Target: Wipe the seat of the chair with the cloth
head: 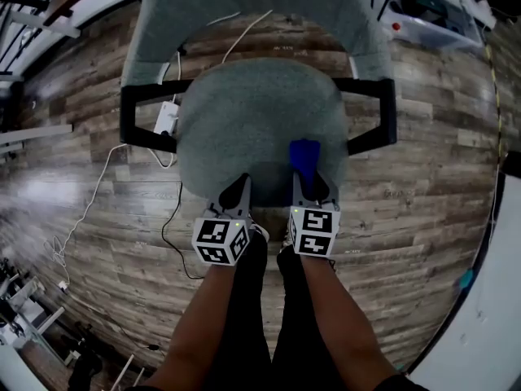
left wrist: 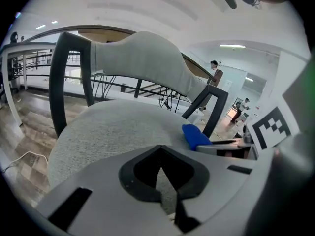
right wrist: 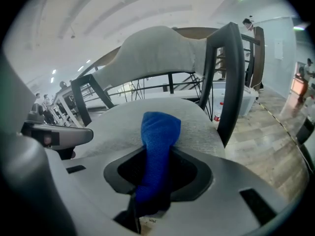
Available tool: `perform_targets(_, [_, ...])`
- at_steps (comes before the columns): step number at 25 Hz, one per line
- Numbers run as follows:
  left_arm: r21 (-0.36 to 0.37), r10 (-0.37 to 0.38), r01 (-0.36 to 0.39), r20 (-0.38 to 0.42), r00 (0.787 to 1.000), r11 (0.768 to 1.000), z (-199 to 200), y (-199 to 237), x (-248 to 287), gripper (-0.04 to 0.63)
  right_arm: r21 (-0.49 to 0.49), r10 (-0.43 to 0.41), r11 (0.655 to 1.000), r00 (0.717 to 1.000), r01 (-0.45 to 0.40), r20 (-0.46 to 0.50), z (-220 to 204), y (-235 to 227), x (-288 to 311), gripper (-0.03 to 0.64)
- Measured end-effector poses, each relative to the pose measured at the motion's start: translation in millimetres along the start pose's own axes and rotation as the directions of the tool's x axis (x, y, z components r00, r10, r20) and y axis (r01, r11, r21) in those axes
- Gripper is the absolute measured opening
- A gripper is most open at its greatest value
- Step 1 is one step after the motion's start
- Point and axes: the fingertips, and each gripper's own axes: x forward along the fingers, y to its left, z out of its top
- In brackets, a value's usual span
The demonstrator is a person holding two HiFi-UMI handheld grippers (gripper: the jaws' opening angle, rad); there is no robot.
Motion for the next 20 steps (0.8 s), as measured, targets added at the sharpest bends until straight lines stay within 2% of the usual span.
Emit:
perform_targets(4, [0.006, -0.022, 0.022, -0.008, 1.0, 1.0, -4.4, -19.5, 5.6, 0.002, -0.015, -0.011, 1.0, 1.0, 0.011, 0.01, -4.8, -21.7, -11.4, 0.13])
perform_targets(9, [0.025, -0.038, 0.039, -0.019, 0.999, 0.999, -5.5, -33.6, 8.2, 0.002, 0.07, -0.023, 0.997, 0.999, 0.02, 0.045, -7.7, -50.7, -19.8, 0.13])
perform_targets(16, [0.025, -0.051, 0.051, -0.016, 0.999, 0.998, 1.8, -51.9, 0.9, 0.002, 0.03, -0.039, 0.999, 0.999, 0.038, 0.019, -9.7, -67.7, -27.4, 0.13])
perform_targets(20, [0.006, -0.041, 0.041, 0.02, 0.999, 0.999, 31.3, -58.7, -21.2, 0.002, -0.001, -0.023, 1.0, 0.999, 0.024, 0.049, 8.4, -63.0, -53.7, 0.13])
